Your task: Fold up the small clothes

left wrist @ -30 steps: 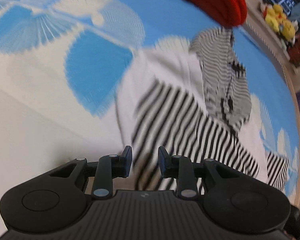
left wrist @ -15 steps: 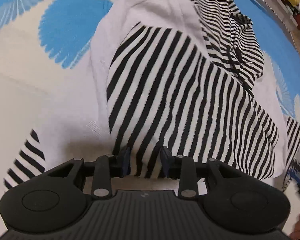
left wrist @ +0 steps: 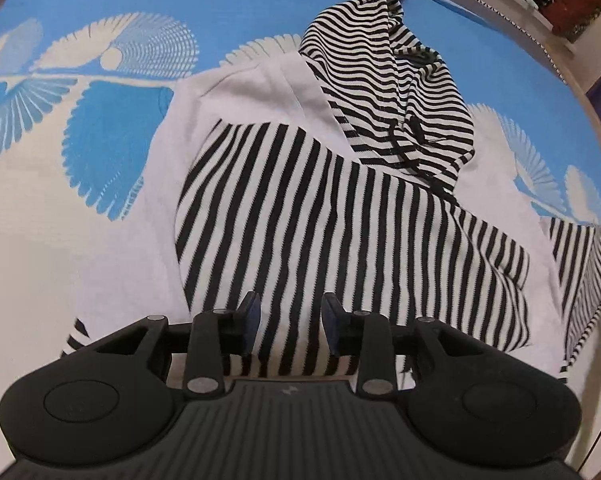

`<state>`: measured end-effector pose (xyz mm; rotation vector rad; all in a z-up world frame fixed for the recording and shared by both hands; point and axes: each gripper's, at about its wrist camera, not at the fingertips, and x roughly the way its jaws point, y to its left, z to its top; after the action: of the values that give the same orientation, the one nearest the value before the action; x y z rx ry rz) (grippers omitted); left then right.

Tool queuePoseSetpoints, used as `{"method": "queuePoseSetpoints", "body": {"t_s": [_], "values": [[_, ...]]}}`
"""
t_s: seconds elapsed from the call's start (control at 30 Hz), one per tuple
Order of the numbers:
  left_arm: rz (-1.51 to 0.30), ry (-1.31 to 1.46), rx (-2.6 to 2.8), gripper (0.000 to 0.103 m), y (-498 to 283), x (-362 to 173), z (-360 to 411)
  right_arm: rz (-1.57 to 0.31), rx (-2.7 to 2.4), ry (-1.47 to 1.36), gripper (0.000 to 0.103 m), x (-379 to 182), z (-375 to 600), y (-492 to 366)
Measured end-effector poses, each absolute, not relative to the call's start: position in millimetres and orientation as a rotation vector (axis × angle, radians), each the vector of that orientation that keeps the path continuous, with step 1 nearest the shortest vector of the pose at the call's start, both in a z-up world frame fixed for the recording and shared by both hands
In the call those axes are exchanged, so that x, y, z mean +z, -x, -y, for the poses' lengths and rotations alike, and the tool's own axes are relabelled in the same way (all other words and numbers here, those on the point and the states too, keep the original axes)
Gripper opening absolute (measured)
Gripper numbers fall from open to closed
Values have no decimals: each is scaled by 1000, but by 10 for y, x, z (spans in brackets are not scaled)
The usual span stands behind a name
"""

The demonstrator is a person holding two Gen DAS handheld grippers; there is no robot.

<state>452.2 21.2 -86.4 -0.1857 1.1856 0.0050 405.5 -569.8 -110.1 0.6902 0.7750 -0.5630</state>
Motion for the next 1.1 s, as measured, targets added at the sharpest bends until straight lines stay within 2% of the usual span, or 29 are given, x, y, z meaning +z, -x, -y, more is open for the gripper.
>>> {"method": "queuePoseSetpoints", "body": {"t_s": [0.23,0.3,0.33,0.5,0.6,0.7,0.77,0.87,0.93,0.97,1.1], "values": [[-1172,150,-31,37,-4530,-836,-153,-730,-551,-718,40,-1229,5695,-4125],[-1171,148,-27,37,-4523,-828,-182,-721,-602,-688,11,-1218,5686,-4128],[-1169,150,-23,37,-4520,-819,-208,-711,-640,-669,2,-1188,5683,-4142],[-1146,182,1,37,-4502,-725,-406,-510,-734,-430,0,-556,5189,-4165],[-1128,202,36,37,-4487,-661,-590,-337,-500,-184,0,-62,4227,-4238],[-1117,236,79,37,-4474,-616,-797,-236,-125,-64,0,161,3210,-4126],[-1108,266,111,37,-4476,-577,-944,-288,241,-1,1,119,2521,-4034],[-1096,309,134,37,-4485,-522,-1118,-539,624,26,2,-222,1793,-3924],[-1093,337,138,37,-4488,-495,-1214,-745,710,8,2,-476,1553,-3909],[-1094,350,138,37,-4491,-487,-1243,-808,717,11,5,-540,1490,-3883],[-1096,407,137,37,-4484,-478,-1352,-923,587,74,9,-415,1467,-3827]]}}
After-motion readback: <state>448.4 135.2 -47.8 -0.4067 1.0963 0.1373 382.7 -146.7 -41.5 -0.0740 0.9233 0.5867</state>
